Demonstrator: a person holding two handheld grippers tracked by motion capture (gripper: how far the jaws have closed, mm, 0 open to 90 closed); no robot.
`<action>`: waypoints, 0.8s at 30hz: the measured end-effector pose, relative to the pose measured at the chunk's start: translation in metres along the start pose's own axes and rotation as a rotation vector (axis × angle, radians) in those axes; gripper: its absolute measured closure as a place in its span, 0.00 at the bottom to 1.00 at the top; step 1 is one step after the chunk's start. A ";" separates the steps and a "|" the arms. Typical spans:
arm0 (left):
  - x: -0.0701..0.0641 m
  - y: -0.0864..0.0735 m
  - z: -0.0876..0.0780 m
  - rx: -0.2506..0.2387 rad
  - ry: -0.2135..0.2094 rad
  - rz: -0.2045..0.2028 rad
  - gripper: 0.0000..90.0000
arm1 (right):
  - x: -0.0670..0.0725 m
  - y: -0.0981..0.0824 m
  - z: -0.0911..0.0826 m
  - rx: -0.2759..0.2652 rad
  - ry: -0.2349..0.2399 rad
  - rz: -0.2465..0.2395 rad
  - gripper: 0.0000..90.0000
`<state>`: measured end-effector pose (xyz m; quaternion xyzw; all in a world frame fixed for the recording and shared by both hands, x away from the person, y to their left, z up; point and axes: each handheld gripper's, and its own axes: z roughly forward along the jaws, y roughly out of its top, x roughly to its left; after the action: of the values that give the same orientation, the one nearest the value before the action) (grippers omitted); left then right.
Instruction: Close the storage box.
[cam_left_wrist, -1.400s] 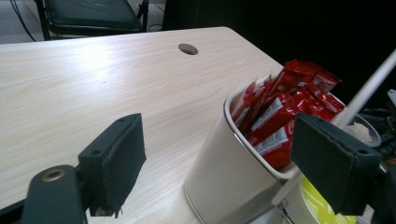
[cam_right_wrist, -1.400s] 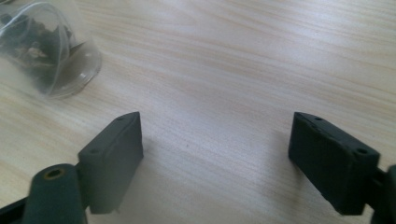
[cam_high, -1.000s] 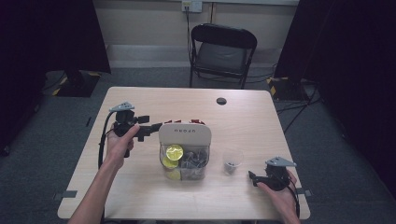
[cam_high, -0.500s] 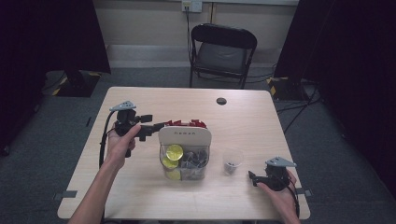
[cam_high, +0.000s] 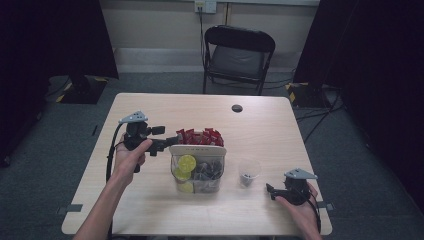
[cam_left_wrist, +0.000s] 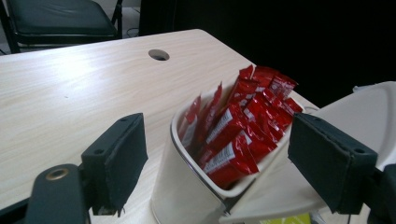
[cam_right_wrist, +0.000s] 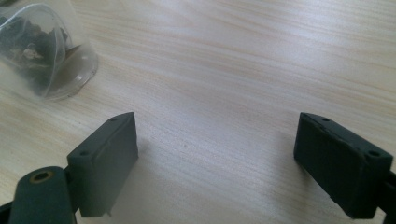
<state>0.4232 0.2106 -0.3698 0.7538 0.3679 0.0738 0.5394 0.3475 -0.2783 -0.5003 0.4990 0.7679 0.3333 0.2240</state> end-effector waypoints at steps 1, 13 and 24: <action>-0.001 -0.002 0.000 -0.003 -0.003 -0.005 0.20 | 0.000 0.000 0.000 0.000 0.000 0.000 0.15; -0.006 -0.008 -0.002 0.027 0.004 -0.002 0.19 | 0.000 0.000 0.000 0.001 0.004 -0.002 0.15; -0.012 -0.015 -0.002 0.060 0.024 0.035 0.19 | 0.000 0.000 0.000 0.001 0.004 -0.002 0.15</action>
<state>0.4063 0.2065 -0.3782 0.7751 0.3629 0.0812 0.5109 0.3477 -0.2786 -0.5002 0.4976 0.7691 0.3337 0.2227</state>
